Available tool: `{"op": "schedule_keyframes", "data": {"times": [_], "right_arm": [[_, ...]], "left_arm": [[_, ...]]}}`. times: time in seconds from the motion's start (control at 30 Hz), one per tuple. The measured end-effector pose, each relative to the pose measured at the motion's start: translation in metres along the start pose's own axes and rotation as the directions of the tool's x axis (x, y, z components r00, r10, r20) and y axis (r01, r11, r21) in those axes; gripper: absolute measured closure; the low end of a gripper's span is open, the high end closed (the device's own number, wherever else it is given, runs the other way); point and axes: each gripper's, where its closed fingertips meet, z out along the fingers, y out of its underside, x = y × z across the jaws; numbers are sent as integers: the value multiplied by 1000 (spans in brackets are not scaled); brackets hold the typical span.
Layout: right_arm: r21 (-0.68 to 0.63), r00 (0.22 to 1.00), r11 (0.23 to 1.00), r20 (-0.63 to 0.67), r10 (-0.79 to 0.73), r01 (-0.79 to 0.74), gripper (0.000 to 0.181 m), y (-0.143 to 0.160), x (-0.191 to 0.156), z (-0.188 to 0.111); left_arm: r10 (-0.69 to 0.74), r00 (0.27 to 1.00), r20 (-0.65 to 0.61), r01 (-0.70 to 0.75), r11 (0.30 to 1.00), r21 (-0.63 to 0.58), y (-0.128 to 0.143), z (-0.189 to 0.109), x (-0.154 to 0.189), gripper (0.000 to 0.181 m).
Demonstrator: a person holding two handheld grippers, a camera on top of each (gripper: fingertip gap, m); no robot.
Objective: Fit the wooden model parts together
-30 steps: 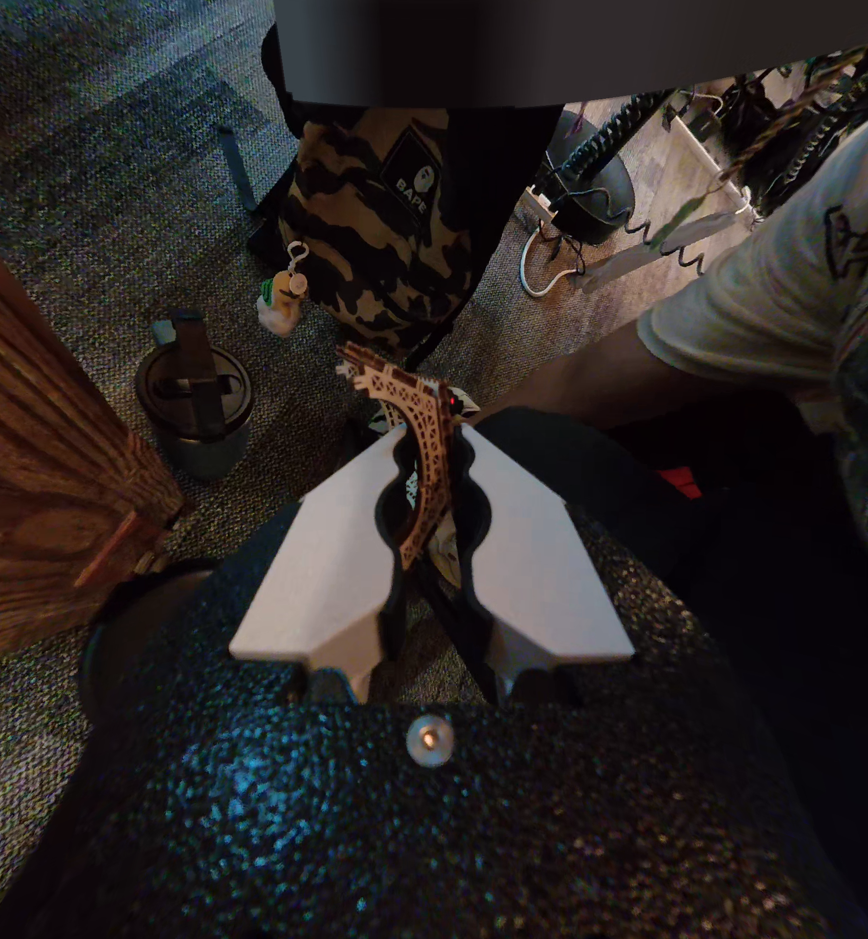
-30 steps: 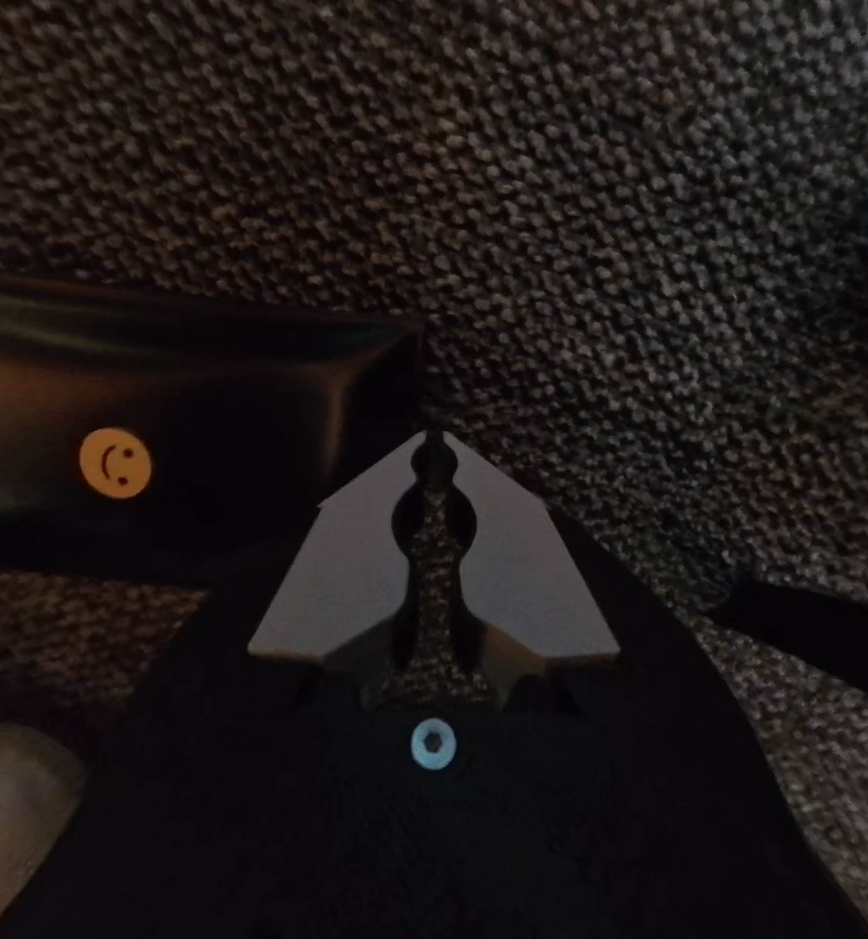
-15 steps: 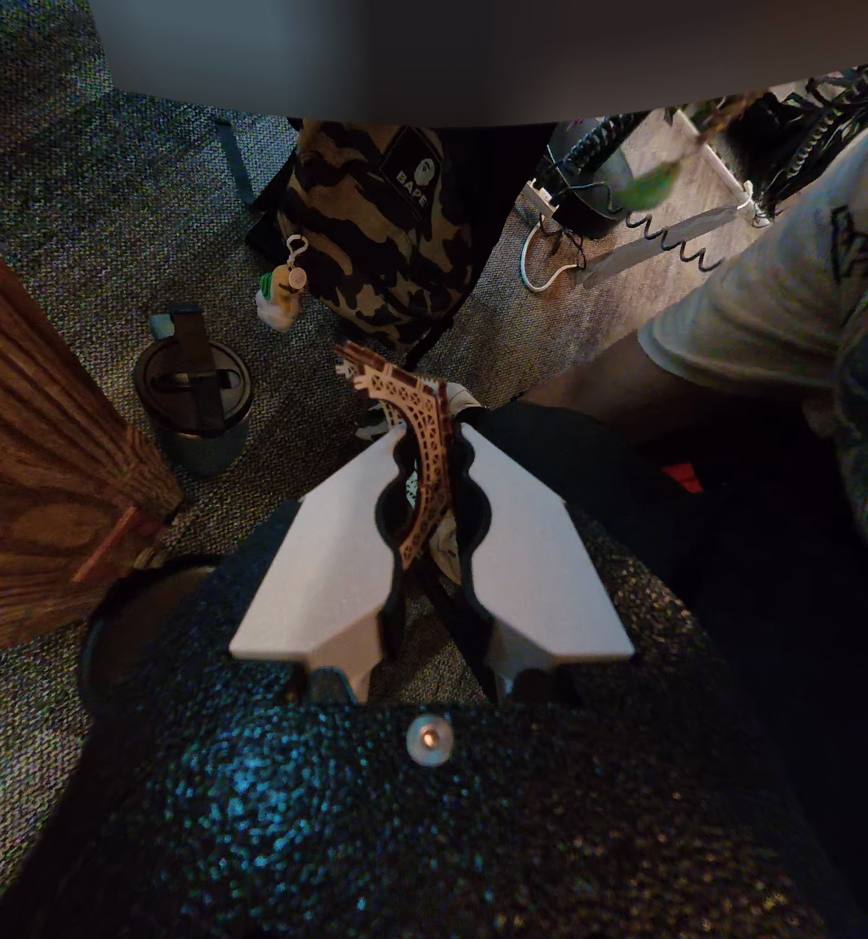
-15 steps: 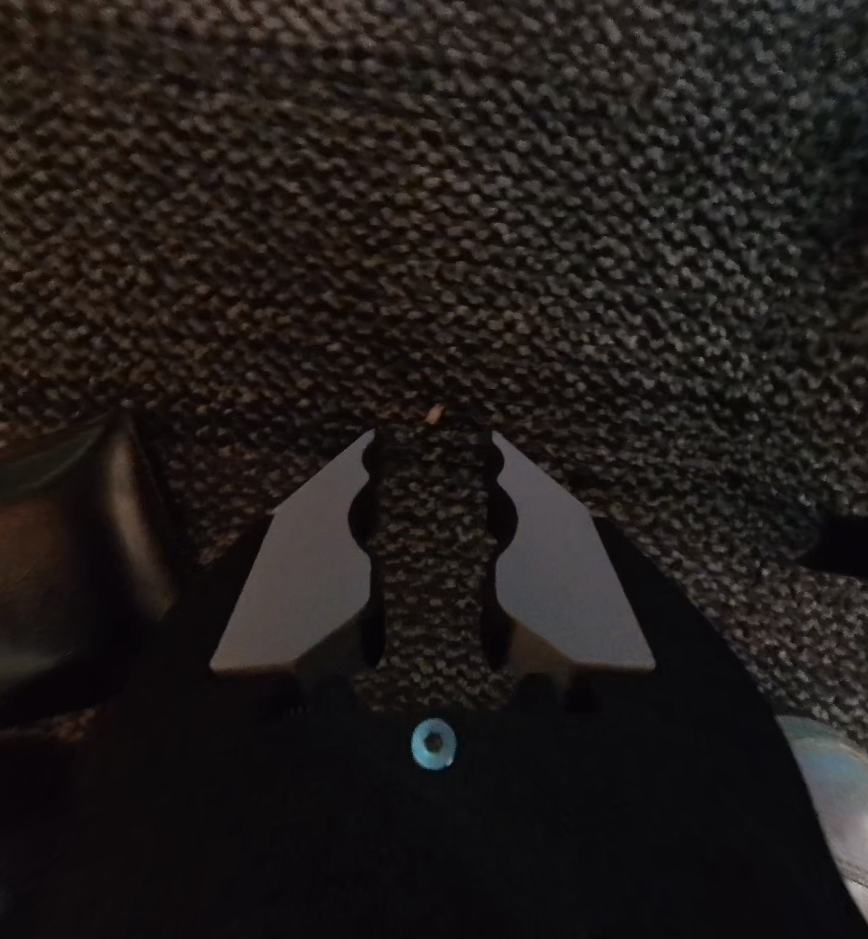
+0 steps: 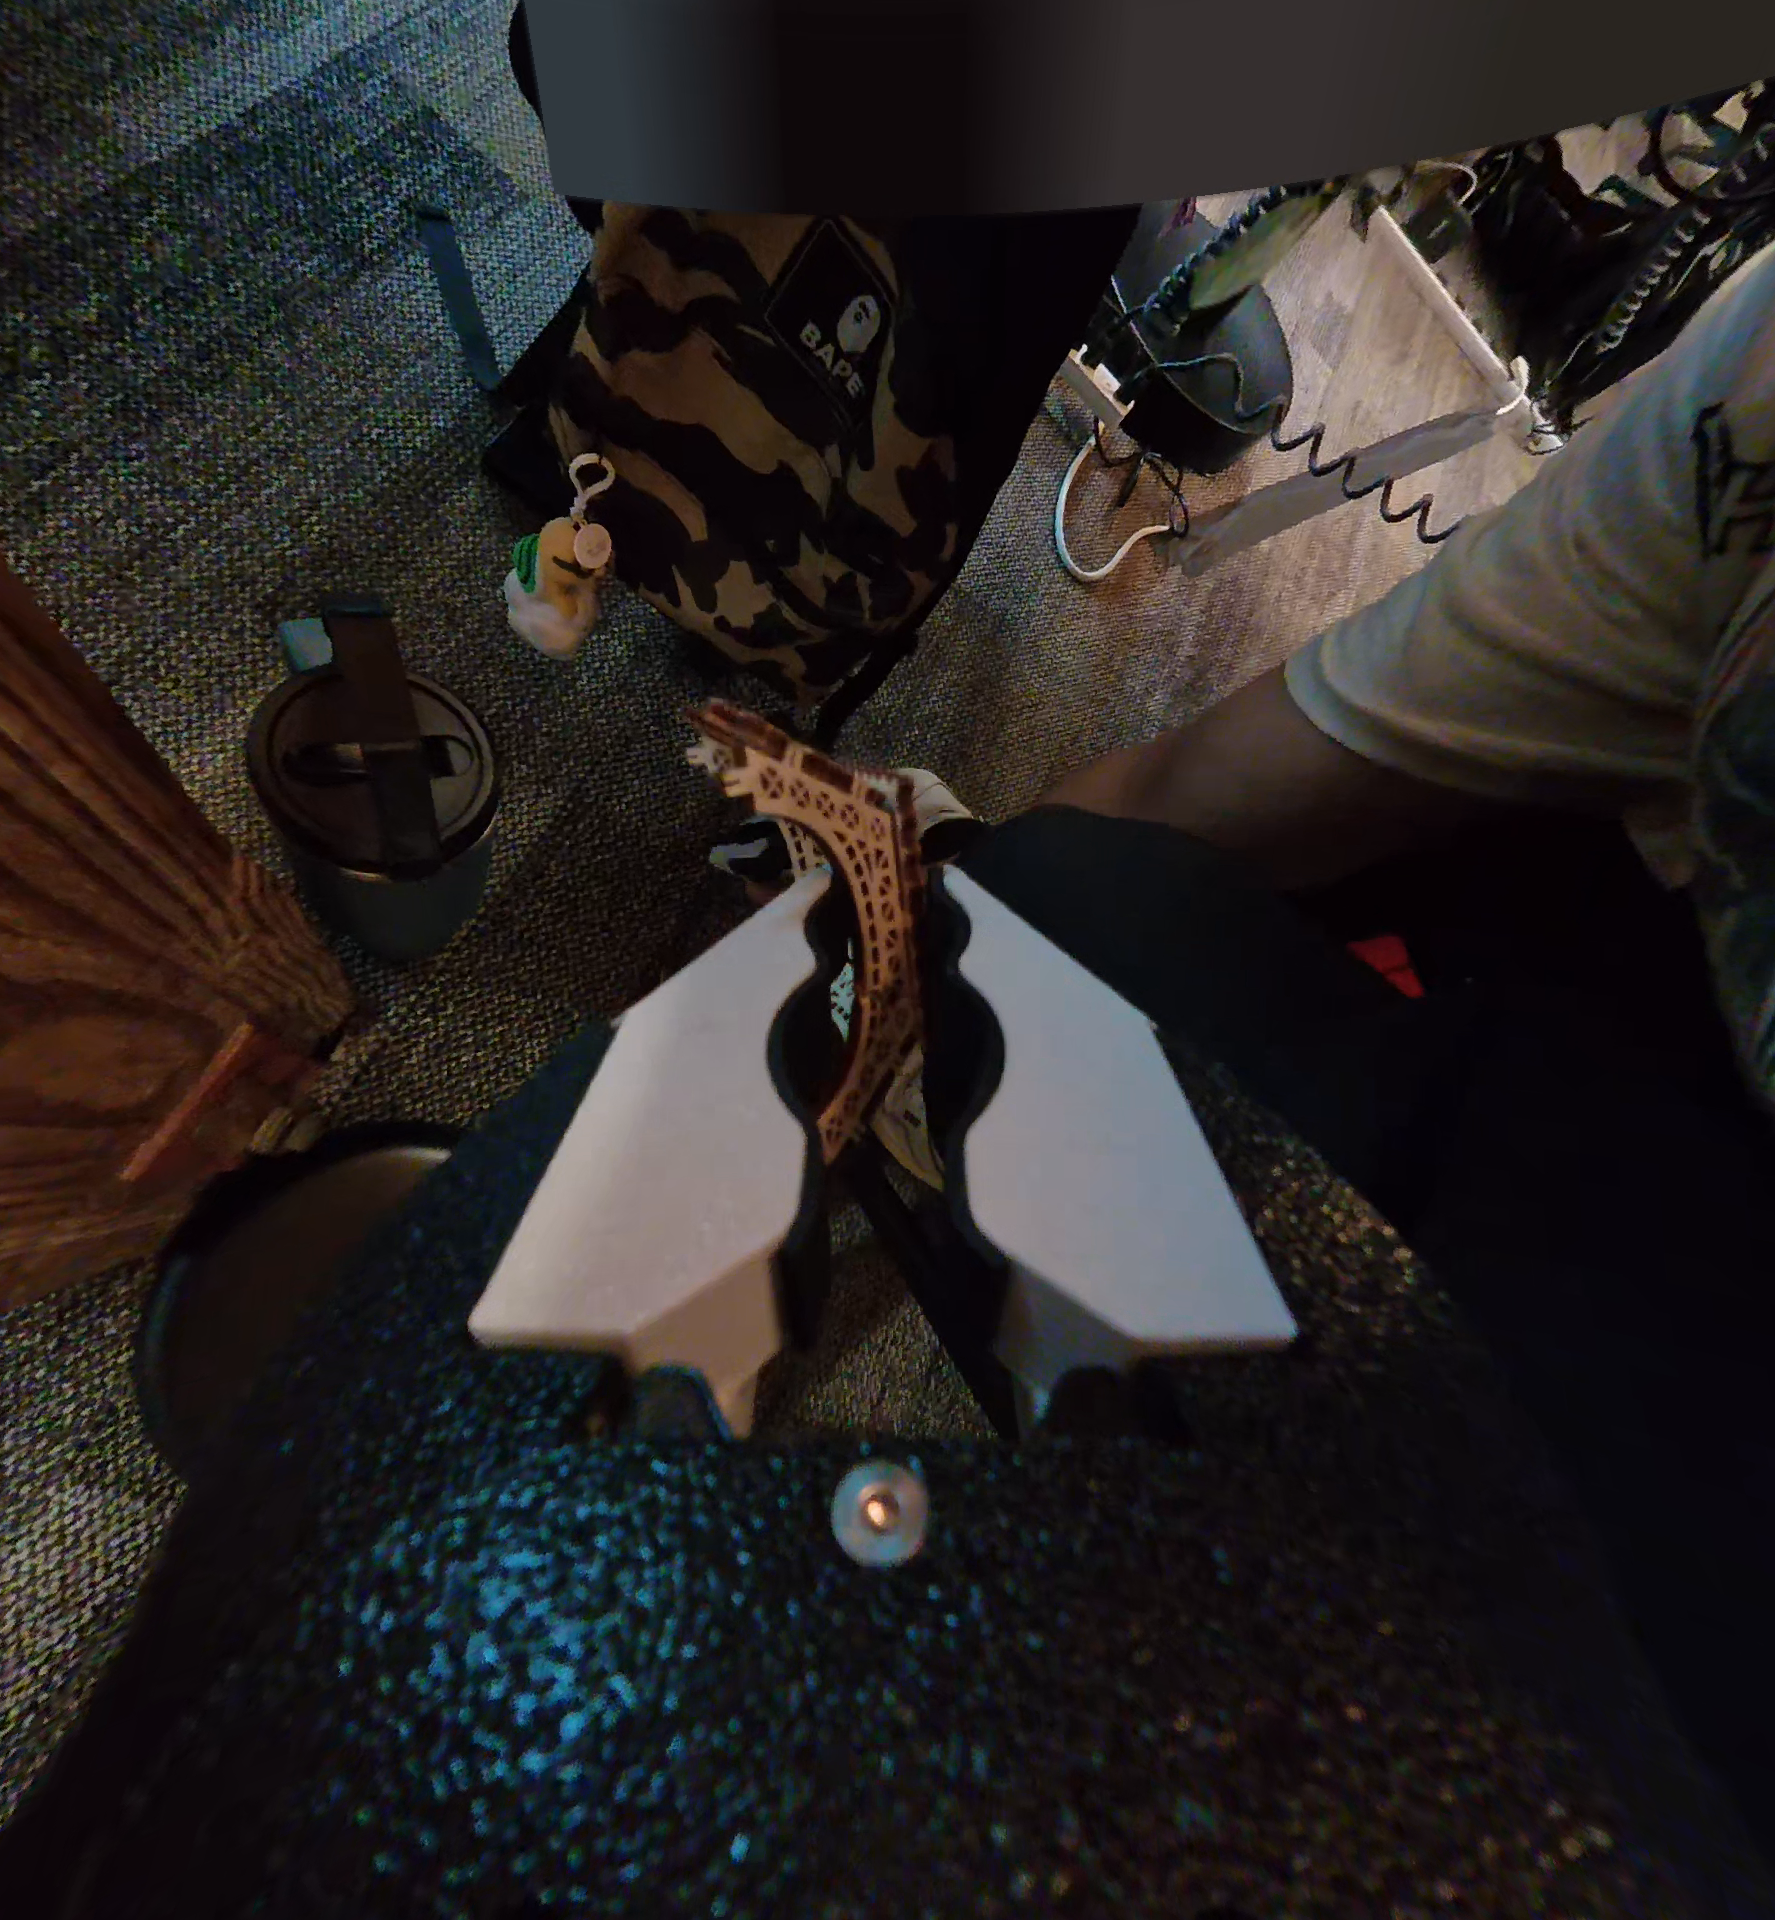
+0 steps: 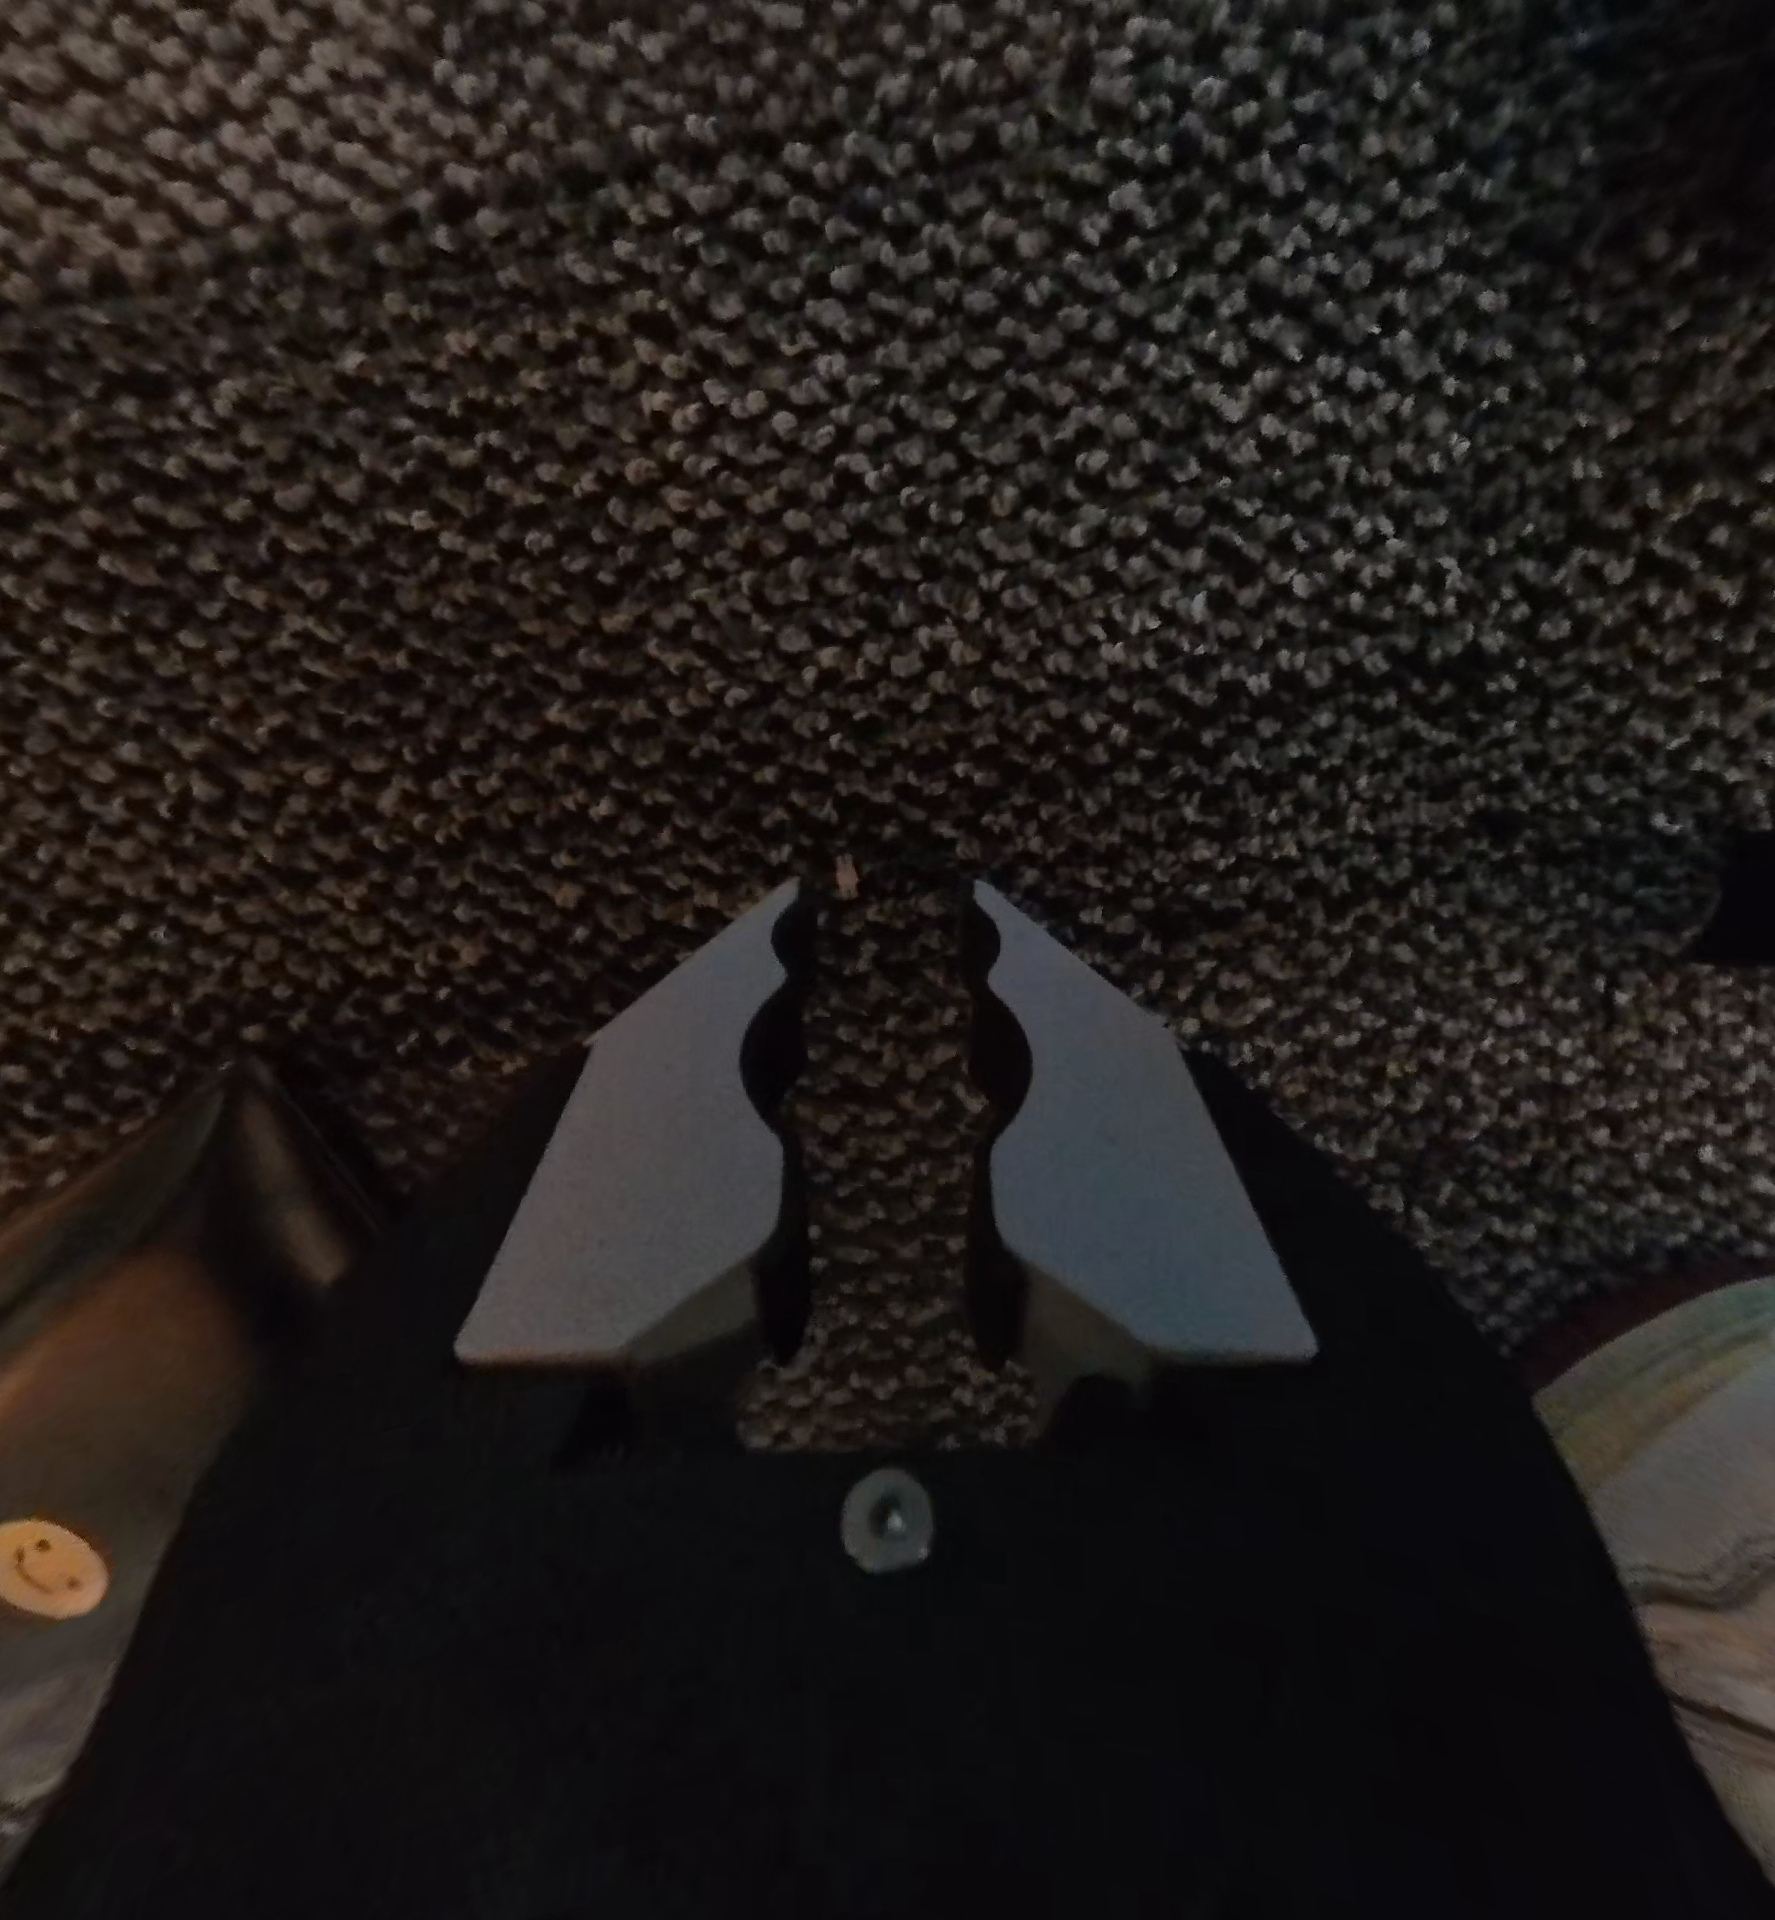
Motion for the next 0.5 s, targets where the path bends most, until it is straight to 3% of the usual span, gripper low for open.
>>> {"op": "schedule_keyframes", "data": {"times": [0.13,0.23,0.5], "right_arm": [[10,999,999,-20,47,-47,155,0,-1,0],[11,999,999,-18,-31,32,167,0,-2,-1],[14,989,989,-19,-144,144,172,2,-5,0]], "left_arm": [[-6,1000,-1,6,1000,1,0,0,-1,169],[-8,1000,-1,8,1000,6,0,-1,-1,169],[-17,1000,-4,17,1000,2,1,0,-3,169]]}}
